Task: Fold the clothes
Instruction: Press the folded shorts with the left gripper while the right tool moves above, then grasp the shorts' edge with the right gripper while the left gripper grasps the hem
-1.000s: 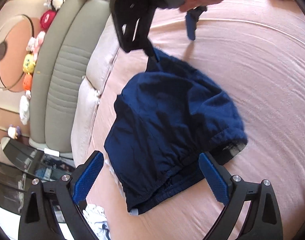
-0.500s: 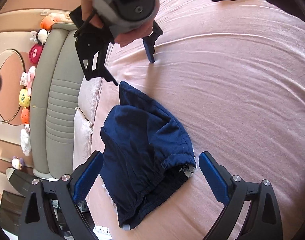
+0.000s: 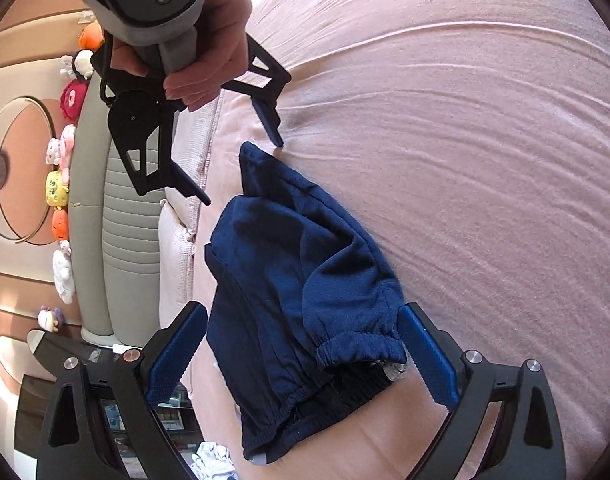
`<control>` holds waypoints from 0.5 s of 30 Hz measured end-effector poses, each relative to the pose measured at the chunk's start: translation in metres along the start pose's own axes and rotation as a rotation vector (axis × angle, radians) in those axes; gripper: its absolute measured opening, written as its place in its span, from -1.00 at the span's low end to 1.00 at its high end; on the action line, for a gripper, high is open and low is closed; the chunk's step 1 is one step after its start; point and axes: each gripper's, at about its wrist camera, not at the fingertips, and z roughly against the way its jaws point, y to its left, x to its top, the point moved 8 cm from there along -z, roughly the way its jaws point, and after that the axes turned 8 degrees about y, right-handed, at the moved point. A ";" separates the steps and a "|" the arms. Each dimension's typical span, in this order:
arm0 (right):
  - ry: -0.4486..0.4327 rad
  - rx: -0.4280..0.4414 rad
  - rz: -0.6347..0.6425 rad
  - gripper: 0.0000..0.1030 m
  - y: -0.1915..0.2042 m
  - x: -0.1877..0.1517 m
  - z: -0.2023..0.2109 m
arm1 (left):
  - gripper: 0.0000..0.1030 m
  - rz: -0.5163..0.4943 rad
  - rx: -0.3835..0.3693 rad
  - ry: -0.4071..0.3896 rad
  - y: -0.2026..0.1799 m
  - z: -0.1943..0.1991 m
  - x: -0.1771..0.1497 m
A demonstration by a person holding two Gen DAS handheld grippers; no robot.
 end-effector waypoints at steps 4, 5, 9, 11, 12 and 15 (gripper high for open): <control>0.028 -0.026 -0.001 0.67 -0.001 0.002 -0.006 | 0.89 0.008 -0.035 -0.014 -0.006 0.007 0.004; 0.030 -0.024 -0.006 0.67 -0.001 0.002 -0.006 | 0.89 0.012 -0.041 -0.017 -0.007 0.007 0.006; 0.043 0.010 -0.033 0.67 0.002 0.002 -0.007 | 0.94 0.046 -0.052 0.008 -0.007 -0.007 0.015; 0.051 0.069 -0.040 0.67 0.006 0.002 -0.006 | 1.00 0.062 -0.043 0.004 -0.003 -0.009 0.017; 0.046 0.106 -0.048 0.67 0.009 0.003 -0.006 | 1.00 0.057 -0.045 0.005 -0.003 -0.011 0.018; 0.061 0.102 -0.047 0.67 0.014 0.004 -0.010 | 1.00 0.038 -0.039 0.010 -0.004 -0.013 0.022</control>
